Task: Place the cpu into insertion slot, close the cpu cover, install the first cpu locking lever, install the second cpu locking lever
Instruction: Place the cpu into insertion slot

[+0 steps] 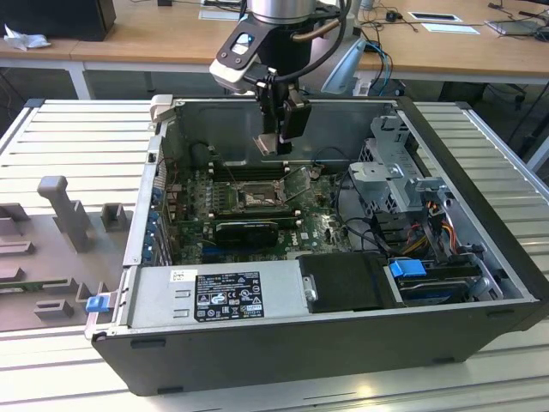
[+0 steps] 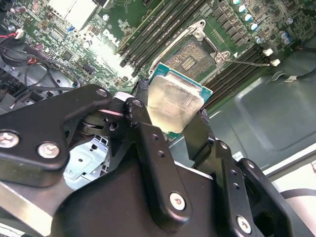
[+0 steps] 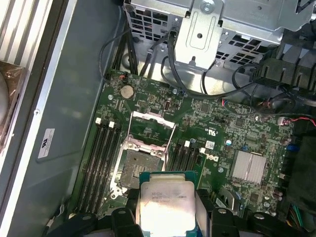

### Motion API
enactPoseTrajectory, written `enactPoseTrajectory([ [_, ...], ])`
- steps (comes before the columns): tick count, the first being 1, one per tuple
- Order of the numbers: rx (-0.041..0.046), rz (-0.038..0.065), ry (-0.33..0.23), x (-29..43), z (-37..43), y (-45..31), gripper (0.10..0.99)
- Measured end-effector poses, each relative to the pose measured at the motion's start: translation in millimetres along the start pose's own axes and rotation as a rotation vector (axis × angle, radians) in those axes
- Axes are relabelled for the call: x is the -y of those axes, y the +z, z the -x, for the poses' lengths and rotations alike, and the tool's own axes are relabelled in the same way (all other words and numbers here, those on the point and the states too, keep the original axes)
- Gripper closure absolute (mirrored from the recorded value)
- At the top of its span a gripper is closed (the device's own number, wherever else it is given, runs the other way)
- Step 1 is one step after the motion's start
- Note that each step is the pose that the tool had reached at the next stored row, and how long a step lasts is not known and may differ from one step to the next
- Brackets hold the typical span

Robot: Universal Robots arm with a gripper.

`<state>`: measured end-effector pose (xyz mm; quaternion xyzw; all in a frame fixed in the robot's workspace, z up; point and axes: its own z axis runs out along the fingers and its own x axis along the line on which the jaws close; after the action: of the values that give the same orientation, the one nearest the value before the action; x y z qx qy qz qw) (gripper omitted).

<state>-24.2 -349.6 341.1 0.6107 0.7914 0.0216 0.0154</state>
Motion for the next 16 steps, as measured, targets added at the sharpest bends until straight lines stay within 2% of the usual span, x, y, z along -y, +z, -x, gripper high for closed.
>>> enactPoseTrajectory([
  [16, 0.0022, 0.000, 0.042, 0.0, 0.0, 0.6, 0.553],
])
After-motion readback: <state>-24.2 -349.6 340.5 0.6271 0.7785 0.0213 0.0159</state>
